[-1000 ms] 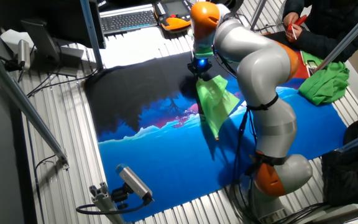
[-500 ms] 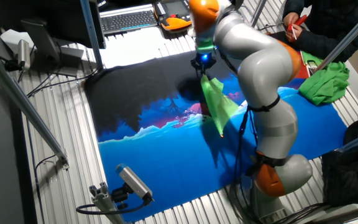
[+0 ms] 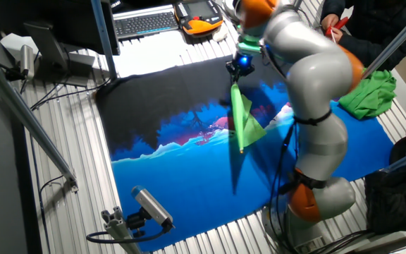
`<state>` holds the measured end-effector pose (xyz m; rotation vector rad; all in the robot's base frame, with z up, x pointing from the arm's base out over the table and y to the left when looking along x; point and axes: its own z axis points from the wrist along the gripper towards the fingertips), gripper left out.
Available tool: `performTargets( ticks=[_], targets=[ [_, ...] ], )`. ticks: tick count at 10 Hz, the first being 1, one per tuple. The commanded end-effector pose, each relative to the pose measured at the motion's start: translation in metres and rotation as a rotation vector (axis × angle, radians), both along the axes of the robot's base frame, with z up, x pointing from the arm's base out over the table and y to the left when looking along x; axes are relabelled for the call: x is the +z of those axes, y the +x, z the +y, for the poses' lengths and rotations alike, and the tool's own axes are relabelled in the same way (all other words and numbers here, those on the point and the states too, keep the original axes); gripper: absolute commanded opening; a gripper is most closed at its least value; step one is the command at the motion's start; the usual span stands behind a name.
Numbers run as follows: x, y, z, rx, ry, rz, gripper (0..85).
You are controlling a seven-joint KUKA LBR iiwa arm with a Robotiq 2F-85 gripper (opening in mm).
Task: Wave the flag
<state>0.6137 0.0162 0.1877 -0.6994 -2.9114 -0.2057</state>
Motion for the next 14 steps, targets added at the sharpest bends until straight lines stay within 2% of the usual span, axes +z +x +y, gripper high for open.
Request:
performTargets(
  ticks=[1, 2, 4, 6, 8, 11, 13, 14],
  targets=[
    [0.0, -0.0006, -0.001, -0.47, 0.046, -0.03, 0.0],
    [0.001, -0.0026, -0.003, -0.5, 0.078, -0.037, 0.0],
    [0.002, -0.0027, -0.004, -0.483, 0.075, -0.034, 0.0],
    [0.003, -0.002, -0.001, -0.509, 0.049, -0.032, 0.0],
    [0.005, 0.001, 0.007, -0.592, 0.037, -0.033, 0.0],
    [0.004, 0.0072, 0.014, -0.659, -0.017, -0.034, 0.0],
    [0.004, 0.0081, 0.015, -0.672, -0.015, -0.034, 0.0],
    [0.004, 0.008, 0.015, -0.641, -0.011, -0.029, 0.0]
  ],
)
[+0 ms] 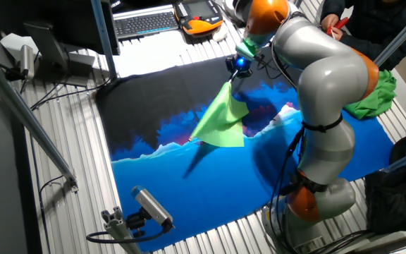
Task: Wave the flag
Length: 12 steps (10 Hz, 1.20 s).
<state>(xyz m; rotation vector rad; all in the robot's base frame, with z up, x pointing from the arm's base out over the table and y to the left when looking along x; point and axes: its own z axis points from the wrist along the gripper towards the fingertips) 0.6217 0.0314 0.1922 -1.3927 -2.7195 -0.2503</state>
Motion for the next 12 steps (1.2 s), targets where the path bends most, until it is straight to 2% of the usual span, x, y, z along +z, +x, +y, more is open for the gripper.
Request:
performTargets(
  ticks=[1, 2, 3, 4, 5, 6, 7, 8, 9, 11, 12],
  targets=[
    [0.001, -0.0005, -0.002, 0.019, -0.017, 0.027, 0.0],
    [0.003, -0.0007, -0.006, 0.251, -0.049, 0.071, 0.0],
    [0.003, 0.0008, -0.009, 0.434, -0.076, 0.103, 0.0],
    [0.003, 0.0017, -0.008, 0.582, -0.151, 0.135, 0.0],
    [0.003, 0.0018, -0.007, 0.701, -0.189, 0.147, 0.0],
    [0.003, 0.0018, -0.008, 0.79, -0.204, 0.156, 0.0],
    [0.003, 0.002, -0.009, 0.909, -0.25, 0.166, 0.0],
    [0.004, 0.0022, -0.01, 1.024, -0.291, 0.162, 0.0],
    [0.004, 0.0017, -0.011, 1.083, -0.295, 0.144, 0.0],
    [0.005, 0.0005, -0.011, 1.195, -0.328, 0.114, 0.0],
    [0.005, 0.0006, -0.012, 1.247, -0.339, 0.09, 0.0]
  ],
)
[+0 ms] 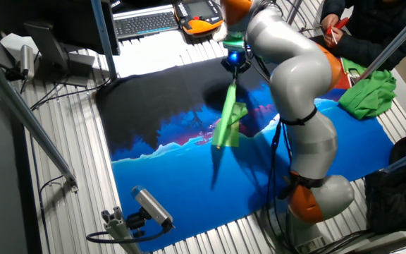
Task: Wave the flag
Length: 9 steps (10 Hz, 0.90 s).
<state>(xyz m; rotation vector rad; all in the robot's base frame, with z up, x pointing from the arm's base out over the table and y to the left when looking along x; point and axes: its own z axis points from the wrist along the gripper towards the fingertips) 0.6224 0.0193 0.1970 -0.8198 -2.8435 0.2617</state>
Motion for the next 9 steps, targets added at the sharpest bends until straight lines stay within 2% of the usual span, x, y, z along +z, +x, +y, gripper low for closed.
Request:
performTargets(
  ticks=[1, 2, 3, 5, 7, 9],
  targets=[
    [-0.0002, 0.0, -0.0008, 0.918, 0.002, -0.014, 0.0],
    [-0.0002, 0.0003, -0.001, 0.972, 0.009, -0.024, 0.0],
    [-0.0003, 0.0004, -0.0009, 1.021, 0.007, -0.014, 0.0],
    [-0.0002, -0.0005, 0.0003, 1.011, 0.057, -0.018, 0.0],
    [-0.0003, -0.0001, -0.0004, 1.019, 0.03, -0.01, 0.0],
    [-0.0003, -0.0003, -0.0001, 1.019, 0.03, -0.009, 0.0]
  ],
)
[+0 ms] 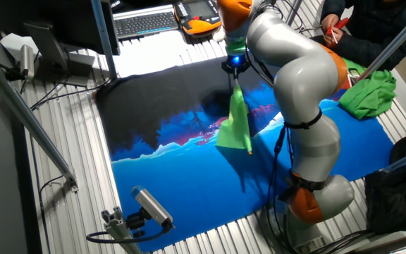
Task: Wave the flag
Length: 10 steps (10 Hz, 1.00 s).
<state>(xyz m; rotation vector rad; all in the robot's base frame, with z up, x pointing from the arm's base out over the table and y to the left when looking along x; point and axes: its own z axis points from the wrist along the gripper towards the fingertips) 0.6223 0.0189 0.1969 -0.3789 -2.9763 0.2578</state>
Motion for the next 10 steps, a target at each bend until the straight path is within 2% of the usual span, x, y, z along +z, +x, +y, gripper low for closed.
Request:
performTargets(
  ticks=[1, 4, 5, 6, 7, 8, 10],
  targets=[
    [-0.0002, -0.0002, 0.0003, 0.711, 0.004, -0.002, 0.0],
    [-0.0004, 0.0, 0.0006, 0.711, 0.003, -0.004, 0.0],
    [-0.0004, 0.0, 0.0007, 0.678, 0.033, -0.009, 0.0],
    [-0.0002, -0.0003, 0.0013, 0.633, 0.035, -0.009, 0.0],
    [-0.0001, -0.0013, 0.0026, 0.555, 0.021, -0.002, 0.0],
    [-0.0004, -0.0014, 0.0032, 0.518, 0.021, 0.0, 0.0],
    [-0.0008, -0.0009, 0.0025, 0.526, 0.018, 0.003, 0.0]
  ],
)
